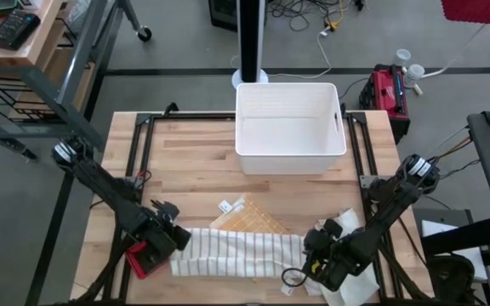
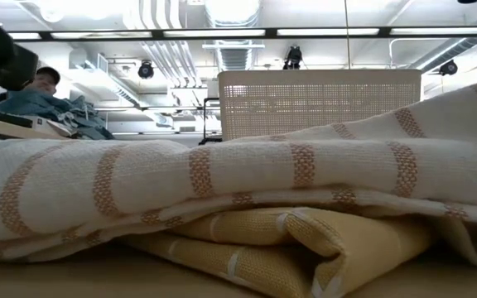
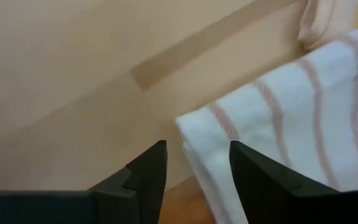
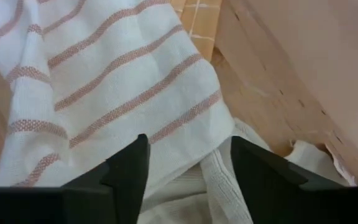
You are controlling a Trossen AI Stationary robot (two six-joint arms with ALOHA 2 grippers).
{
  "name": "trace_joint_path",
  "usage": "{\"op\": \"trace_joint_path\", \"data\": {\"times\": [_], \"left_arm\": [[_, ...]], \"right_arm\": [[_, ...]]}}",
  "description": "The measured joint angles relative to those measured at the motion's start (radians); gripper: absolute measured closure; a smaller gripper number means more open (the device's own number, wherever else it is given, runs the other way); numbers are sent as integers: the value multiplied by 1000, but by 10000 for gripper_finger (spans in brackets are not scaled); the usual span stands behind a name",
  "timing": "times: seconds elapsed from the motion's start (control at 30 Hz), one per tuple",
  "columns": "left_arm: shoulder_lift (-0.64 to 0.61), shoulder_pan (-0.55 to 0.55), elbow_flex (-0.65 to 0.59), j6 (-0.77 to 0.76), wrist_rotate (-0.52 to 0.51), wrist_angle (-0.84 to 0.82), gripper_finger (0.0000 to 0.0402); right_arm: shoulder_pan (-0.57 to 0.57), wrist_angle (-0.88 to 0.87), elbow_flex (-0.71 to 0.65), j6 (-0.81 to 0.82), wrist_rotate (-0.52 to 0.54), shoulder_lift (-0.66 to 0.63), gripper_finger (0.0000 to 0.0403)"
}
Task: Fold towel
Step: Fold the brown patterned towel
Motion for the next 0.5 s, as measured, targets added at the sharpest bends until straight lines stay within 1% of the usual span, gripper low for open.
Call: {"op": "trace_joint_path", "data": {"times": [0.07, 0.23, 0.33, 0.5], "left_arm": [[13, -1, 0, 0, 23, 9, 236], [53, 0, 0, 22, 28, 47, 246], [79, 0, -1, 45, 28, 65, 255], [113, 0, -1, 91, 20, 105, 276]], "right_arm": [[0, -1, -3, 7, -5, 0, 172], [-6, -2, -24, 38, -5, 0, 154], [-19, -1, -48, 51, -5, 0, 155], [-52, 28, -74, 38, -5, 7, 166]]}}
